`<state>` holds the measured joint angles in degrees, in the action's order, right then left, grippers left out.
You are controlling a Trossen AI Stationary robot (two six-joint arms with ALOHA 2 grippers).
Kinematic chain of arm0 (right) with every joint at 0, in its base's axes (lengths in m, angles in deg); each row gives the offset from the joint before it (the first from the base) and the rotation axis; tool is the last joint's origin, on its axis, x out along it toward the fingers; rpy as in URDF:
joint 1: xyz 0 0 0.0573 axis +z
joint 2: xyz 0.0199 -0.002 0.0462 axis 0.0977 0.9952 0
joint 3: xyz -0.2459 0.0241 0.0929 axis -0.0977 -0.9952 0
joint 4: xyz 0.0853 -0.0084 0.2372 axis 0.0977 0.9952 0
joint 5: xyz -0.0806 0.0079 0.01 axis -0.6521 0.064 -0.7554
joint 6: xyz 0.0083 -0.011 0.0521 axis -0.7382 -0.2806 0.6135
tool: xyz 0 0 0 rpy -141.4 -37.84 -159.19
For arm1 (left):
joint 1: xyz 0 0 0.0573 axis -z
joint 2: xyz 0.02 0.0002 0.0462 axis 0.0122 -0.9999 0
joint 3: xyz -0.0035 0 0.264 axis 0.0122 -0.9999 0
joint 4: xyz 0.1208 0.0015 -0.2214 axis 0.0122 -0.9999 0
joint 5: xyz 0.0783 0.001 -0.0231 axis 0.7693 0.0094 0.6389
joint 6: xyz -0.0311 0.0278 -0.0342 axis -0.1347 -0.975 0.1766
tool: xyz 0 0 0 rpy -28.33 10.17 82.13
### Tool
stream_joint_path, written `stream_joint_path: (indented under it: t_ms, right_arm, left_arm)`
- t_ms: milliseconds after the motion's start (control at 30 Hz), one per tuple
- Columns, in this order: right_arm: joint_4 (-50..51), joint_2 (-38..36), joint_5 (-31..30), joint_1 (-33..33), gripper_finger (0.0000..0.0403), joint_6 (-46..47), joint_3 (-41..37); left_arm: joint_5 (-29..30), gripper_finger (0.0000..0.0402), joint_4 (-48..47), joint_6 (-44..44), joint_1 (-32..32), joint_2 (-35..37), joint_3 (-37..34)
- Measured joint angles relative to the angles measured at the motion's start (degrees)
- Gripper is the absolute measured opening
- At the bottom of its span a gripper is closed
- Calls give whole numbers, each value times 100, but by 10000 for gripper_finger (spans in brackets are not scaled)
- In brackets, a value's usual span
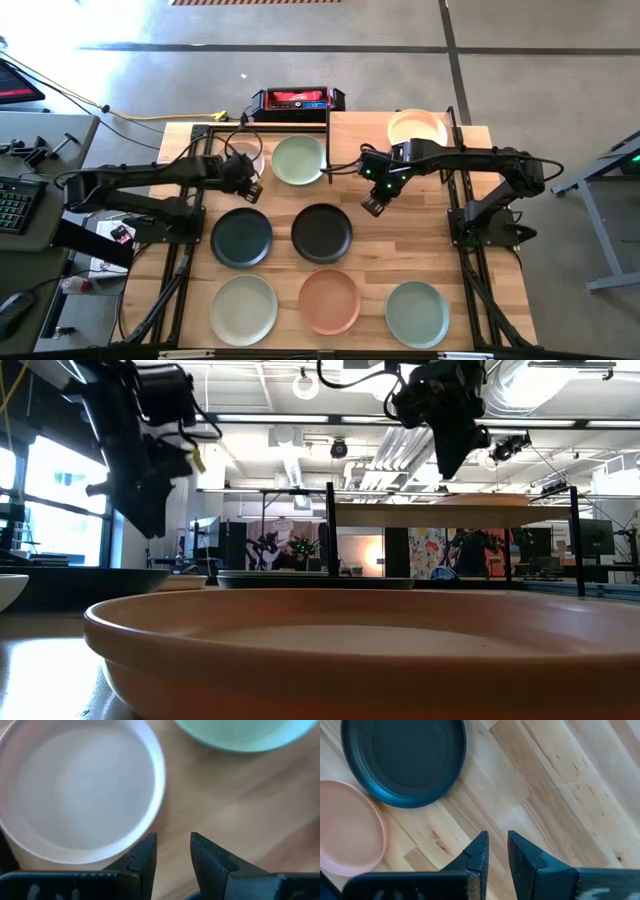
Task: Place and stack plates onto a shelf
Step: Stack the white plate on top of the light orange plate on the shelf
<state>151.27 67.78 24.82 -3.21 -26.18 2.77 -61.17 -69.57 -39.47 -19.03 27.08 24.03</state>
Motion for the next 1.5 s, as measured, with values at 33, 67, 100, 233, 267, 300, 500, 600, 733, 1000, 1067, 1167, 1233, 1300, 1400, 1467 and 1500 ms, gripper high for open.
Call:
stream_joint_path:
  t_ms: [33, 67, 100, 233, 267, 300, 500, 600, 733, 1000, 1067, 1167, 1233, 1300, 1400, 1467, 1500]
  right_arm:
    - [-2, 0, -17, 0, 51, -33, 0]
    - [-9, 0, -31, 0, 51, -69, 0]
    - [-21, 0, -50, 0, 51, -110, 0]
    - [-38, 0, -61, -2, 51, -253, 1]
    - [-43, 0, -61, -2, 51, -267, 2]
    - [-51, 0, -61, -2, 51, -269, 1]
    - [-147, 0, -160, -1, 51, -246, 2]
    - [-199, 0, -169, -2, 51, -244, 2]
    - [-237, 0, -168, -2, 51, -240, 2]
    - [-289, 0, -170, -2, 51, -224, 2]
    - [-305, 0, -170, -2, 51, -223, 2]
    - [-316, 0, -170, -2, 51, -116, 2]
    - [-317, 0, -172, -2, 51, -91, 2]
    - [-317, 0, -172, -2, 51, -91, 2]
    - [-315, 0, -172, -2, 51, -91, 2]
    - [-316, 0, -172, -2, 51, -91, 2]
    - [-315, 0, -172, -2, 51, -91, 2]
  left_arm:
    - [-5, 105, 10, 1, -68, -76, 0]
    - [-48, 105, 31, -3, -133, -159, 0]
    - [-121, 105, 73, -5, -193, -225, 0]
    - [-330, 105, 271, -8, -415, -449, 0]
    - [-341, 105, 273, -9, -463, -499, 0]
    - [-342, 105, 278, -26, -511, -561, 0]
    - [-345, 105, 282, -464, -718, -941, 0]
    - [-346, 105, 298, -615, -779, -1131, 0]
    - [-457, 105, 427, -785, -831, -1358, 0]
    - [-578, 105, 576, -906, -843, -1723, 0]
    - [-565, 105, 575, -1017, -845, -1823, 0]
    - [-553, 105, 589, -1060, -845, -1986, 0]
    - [-503, 105, 601, -1025, -843, -2083, 0]
    - [-467, 105, 603, -1013, -843, -2157, 0]
    - [-454, 99, 612, -1014, -843, -2212, 4]
    - [-454, 89, 612, -1014, -835, -2218, 9]
    - [-451, 82, 612, -1014, -827, -2220, 9]
